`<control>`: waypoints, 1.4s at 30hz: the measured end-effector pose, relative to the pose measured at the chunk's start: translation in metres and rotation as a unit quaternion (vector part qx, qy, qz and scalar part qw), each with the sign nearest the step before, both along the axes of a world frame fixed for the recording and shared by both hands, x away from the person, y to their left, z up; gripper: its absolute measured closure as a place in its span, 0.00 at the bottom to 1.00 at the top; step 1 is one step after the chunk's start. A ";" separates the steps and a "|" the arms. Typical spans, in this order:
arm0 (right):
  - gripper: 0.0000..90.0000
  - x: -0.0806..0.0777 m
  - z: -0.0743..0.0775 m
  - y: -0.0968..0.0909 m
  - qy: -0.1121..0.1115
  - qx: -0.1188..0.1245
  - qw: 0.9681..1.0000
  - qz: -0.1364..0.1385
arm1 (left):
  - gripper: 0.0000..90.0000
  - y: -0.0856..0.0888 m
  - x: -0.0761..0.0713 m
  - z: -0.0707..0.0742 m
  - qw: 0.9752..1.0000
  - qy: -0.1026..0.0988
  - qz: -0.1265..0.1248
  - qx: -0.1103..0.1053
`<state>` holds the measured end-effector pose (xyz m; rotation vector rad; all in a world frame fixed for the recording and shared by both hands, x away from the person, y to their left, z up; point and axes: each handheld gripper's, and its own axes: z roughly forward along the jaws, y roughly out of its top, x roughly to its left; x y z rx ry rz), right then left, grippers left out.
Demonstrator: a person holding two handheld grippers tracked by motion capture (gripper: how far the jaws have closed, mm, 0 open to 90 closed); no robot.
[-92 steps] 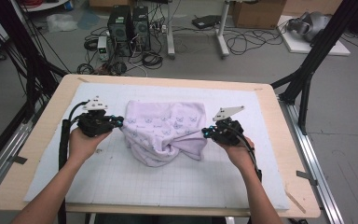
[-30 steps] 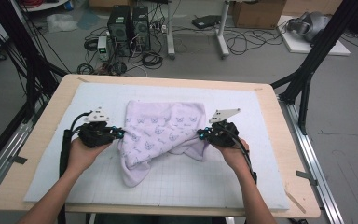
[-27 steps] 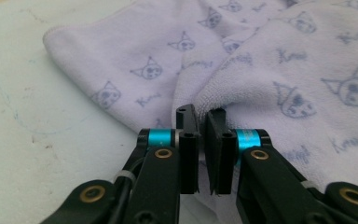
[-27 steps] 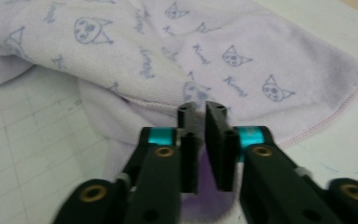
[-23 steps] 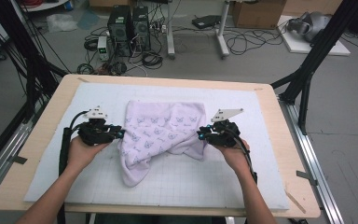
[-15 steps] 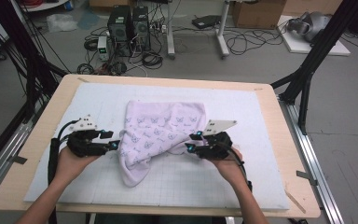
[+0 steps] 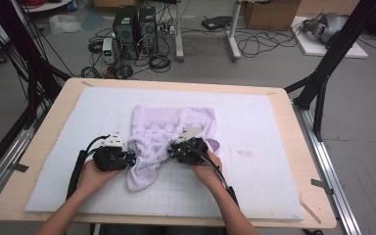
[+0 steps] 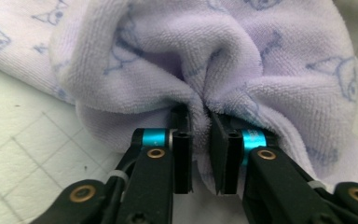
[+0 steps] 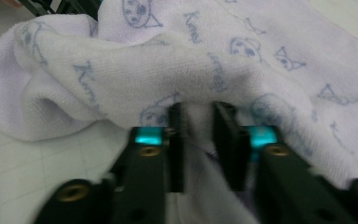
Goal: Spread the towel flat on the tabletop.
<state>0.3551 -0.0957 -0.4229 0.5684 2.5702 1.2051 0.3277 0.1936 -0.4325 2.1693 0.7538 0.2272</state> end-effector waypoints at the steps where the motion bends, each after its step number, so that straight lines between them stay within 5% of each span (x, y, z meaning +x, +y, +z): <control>1: 0.99 0.001 0.001 0.000 0.001 0.000 1.000 0.005 | 0.90 0.002 -0.002 0.003 1.000 -0.006 -0.002 0.001; 5: 1.00 -0.003 0.008 -0.010 0.010 0.004 1.000 0.012 | 0.90 0.010 -0.012 0.022 0.999 -0.030 0.005 -0.018; 16: 1.00 -0.055 0.071 -0.061 -0.041 0.049 0.998 0.022 | 0.91 0.018 -0.057 0.089 0.994 -0.099 -0.016 -0.040; 20: 1.00 -0.076 0.100 -0.073 -0.063 0.068 0.995 0.031 | 0.91 0.014 -0.067 0.106 0.992 -0.115 -0.026 -0.044; 23: 1.00 -0.079 0.111 -0.072 -0.076 0.058 0.995 0.037 | 0.91 0.012 -0.065 0.108 0.992 -0.119 -0.022 -0.041; 26: 0.88 -0.068 0.096 -0.063 -0.051 0.042 0.997 0.049 | 0.91 0.014 -0.050 0.093 0.994 -0.104 0.002 -0.028; 30: 0.72 -0.055 0.053 -0.054 -0.023 0.018 0.999 0.044 | 0.91 0.025 -0.027 0.060 0.997 -0.066 0.039 -0.008; 33: 0.64 -0.050 0.030 -0.054 -0.001 0.019 0.999 0.029 | 0.91 0.036 -0.014 0.039 0.997 -0.043 0.067 0.016; 36: 0.59 -0.047 0.021 -0.050 0.007 0.020 0.999 0.025 | 0.89 0.049 -0.008 0.027 0.995 -0.027 0.092 0.019; 42: 0.54 -0.038 0.017 -0.033 -0.002 0.028 0.999 0.023 | 0.61 0.052 -0.020 0.031 0.998 -0.035 0.051 -0.024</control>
